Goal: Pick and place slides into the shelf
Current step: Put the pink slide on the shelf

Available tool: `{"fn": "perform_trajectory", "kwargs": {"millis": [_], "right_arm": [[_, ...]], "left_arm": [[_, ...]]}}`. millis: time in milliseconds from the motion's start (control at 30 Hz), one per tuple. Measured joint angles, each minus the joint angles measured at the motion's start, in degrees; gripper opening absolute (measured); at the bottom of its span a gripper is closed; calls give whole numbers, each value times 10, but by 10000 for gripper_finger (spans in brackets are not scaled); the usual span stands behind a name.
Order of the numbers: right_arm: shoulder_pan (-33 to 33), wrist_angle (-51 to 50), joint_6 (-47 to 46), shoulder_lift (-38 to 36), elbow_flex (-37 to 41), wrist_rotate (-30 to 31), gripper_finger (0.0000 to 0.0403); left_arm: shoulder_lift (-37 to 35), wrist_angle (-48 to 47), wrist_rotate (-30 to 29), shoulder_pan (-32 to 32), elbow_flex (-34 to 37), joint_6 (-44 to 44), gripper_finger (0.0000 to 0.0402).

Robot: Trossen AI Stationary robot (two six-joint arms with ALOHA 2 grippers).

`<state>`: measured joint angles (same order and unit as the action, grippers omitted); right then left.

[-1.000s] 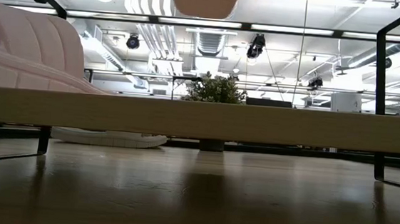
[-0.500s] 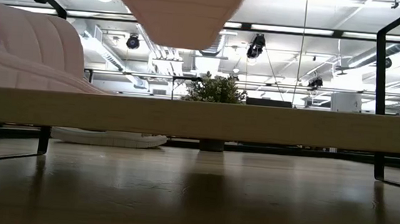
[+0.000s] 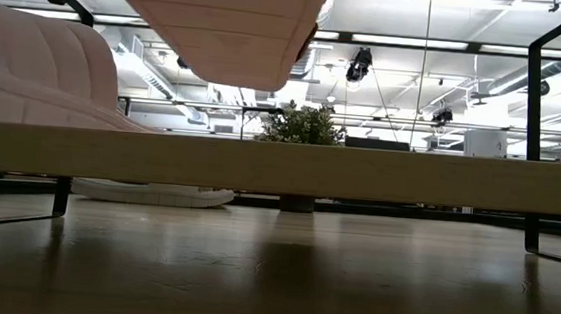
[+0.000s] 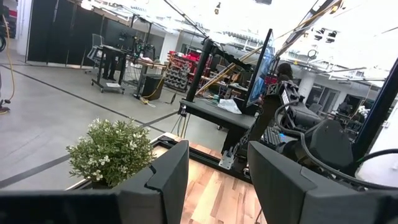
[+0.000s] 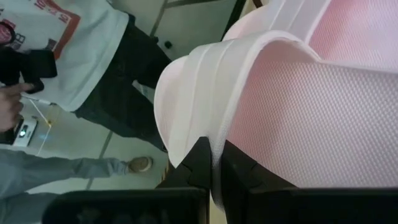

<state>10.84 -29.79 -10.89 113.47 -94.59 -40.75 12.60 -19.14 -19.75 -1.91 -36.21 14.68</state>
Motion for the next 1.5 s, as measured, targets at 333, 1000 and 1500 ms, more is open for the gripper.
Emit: {"fn": "perform_trajectory", "kwargs": {"millis": [333, 1000, 1500], "right_arm": [[4, 59, -12, 2, 51, -2, 8], [4, 126, -3, 19, 91, -17, 8], [0, 194, -11, 19, 124, -19, 8]], "left_arm": [[0, -1, 0, 0, 0, 0, 151], [0, -4, -2, 0, 0, 0, 151], [0, -4, -6, 0, 0, 0, 151]]}}
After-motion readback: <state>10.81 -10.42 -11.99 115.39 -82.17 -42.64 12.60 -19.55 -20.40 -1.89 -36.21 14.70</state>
